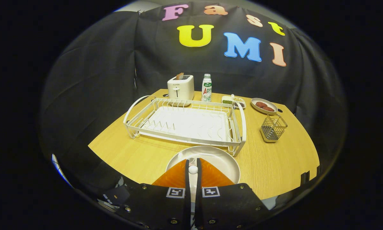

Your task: Take the plate from the dish rack, then take the spoon from the basket and place it into the plate.

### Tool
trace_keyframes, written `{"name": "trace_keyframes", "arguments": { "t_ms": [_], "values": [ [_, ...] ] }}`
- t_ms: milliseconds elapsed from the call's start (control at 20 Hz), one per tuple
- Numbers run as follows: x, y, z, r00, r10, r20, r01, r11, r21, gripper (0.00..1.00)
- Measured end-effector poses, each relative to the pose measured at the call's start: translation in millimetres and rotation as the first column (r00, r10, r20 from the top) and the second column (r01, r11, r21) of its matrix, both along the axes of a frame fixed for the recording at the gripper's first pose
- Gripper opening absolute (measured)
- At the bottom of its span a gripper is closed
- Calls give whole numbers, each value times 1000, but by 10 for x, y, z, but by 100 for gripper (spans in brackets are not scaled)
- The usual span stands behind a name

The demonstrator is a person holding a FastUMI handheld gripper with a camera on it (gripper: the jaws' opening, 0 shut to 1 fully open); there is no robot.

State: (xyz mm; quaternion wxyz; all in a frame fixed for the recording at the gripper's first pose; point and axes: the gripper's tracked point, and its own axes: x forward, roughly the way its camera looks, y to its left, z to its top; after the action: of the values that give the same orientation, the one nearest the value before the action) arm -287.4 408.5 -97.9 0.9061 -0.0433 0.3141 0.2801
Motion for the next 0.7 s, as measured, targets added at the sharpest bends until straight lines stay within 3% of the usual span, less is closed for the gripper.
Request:
{"name": "trace_keyframes", "arguments": {
  "t_ms": [250, 450, 500, 650, 700],
  "values": [
    [60, -81, -44, 1000, -3, 3, 3, 1000, 21, 5],
    [109, -192, -122, 1000, -5, 1, 5, 1000, 0, 15],
    [123, -218, -131, 1000, -9, 5, 10, 1000, -6, 26],
    [161, -266, -100, 1000, -27, 10, 27, 1000, -8, 44],
    [179, -281, -92, 999, -32, 13, 32, 999, -7, 44]
  ]
}}
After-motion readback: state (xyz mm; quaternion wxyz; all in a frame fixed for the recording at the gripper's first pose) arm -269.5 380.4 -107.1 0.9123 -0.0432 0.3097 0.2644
